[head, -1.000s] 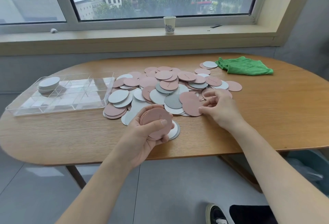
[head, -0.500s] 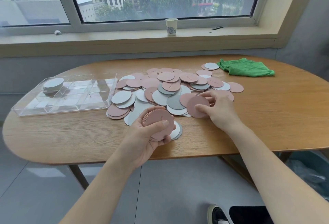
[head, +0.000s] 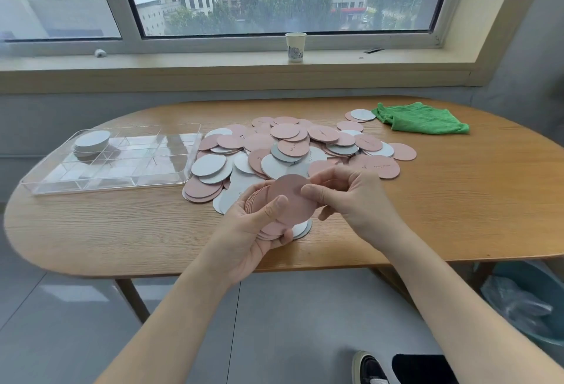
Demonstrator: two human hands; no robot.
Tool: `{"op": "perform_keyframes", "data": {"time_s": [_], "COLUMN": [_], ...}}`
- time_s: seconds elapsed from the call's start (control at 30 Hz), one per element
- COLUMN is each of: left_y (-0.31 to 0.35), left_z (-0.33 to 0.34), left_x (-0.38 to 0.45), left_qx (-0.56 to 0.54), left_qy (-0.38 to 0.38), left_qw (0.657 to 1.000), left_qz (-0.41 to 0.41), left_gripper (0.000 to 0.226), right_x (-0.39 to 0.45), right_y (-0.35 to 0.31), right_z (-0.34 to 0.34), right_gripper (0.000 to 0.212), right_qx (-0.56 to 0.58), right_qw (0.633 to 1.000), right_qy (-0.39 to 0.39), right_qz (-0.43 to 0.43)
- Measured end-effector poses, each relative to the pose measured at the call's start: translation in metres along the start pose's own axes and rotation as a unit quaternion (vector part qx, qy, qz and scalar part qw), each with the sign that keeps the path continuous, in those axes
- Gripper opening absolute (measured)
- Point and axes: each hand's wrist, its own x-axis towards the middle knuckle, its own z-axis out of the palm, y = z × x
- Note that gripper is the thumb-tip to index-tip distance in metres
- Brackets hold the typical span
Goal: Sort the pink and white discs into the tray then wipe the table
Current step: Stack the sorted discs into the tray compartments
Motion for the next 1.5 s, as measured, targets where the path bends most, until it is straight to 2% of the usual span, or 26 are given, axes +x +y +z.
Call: {"op": "perform_keyframes", "data": {"time_s": [0.07, 0.2, 0.33, 0.4, 0.53, 0.63, 0.77, 1.0, 1.17, 1.33, 1.5], "left_y": [0.0, 0.0, 0.0, 0.0, -0.001, -0.001, -0.001, 0.0, 0.0, 0.0, 0.0], "left_z": [-0.001, -0.002, -0.003, -0.003, -0.003, -0.003, -0.003, -0.004, -0.003, -0.002, -0.001], "left_x": [0.0, 0.0, 0.0, 0.0, -0.001, -0.001, 0.0, 0.002, 0.001, 0.0, 0.0], "left_qx": [0.009, 0.018, 0.001, -0.003, -0.007, -0.009, -0.008, -0.007, -0.003, -0.009, -0.02], "left_qy": [-0.011, -0.007, 0.001, 0.006, 0.005, 0.005, 0.009, 0.008, 0.007, 0.017, 0.02], "left_qw": [1.0, 1.0, 1.0, 1.0, 1.0, 1.0, 1.0, 1.0, 1.0, 1.0, 1.0], "left_qz": [-0.002, -0.009, -0.014, -0.013, -0.011, -0.012, -0.014, -0.017, -0.018, -0.017, -0.011], "left_gripper": [0.067, 0.043, 0.05, 0.053, 0.053, 0.051, 0.052, 0.052, 0.052, 0.053, 0.045], "right_x": [-0.003, -0.005, 0.006, 0.019, 0.047, 0.057, 0.062, 0.067, 0.06, 0.046, 0.02], "right_y": [0.003, 0.005, 0.002, 0.007, 0.028, 0.035, 0.041, 0.045, 0.046, 0.031, 0.009], "right_z": [0.011, 0.024, 0.013, -0.001, -0.028, -0.034, -0.029, -0.028, -0.031, -0.03, -0.014], "right_gripper": [0.011, 0.01, 0.015, 0.017, 0.04, 0.054, 0.063, 0.063, 0.037, 0.018, 0.016], "right_qx": [-0.023, -0.131, -0.149, -0.197, -0.316, -0.342, -0.358, -0.29, -0.229, -0.082, 0.106], "right_qw": [1.0, 0.988, 0.982, 0.973, 0.941, 0.933, 0.927, 0.946, 0.962, 0.986, 0.992], "right_qy": [0.002, 0.053, 0.088, 0.11, 0.119, 0.105, 0.1, 0.127, 0.137, 0.141, 0.06], "right_qz": [-0.014, -0.068, -0.071, -0.058, -0.003, 0.037, 0.049, 0.075, 0.062, 0.039, 0.032]}}
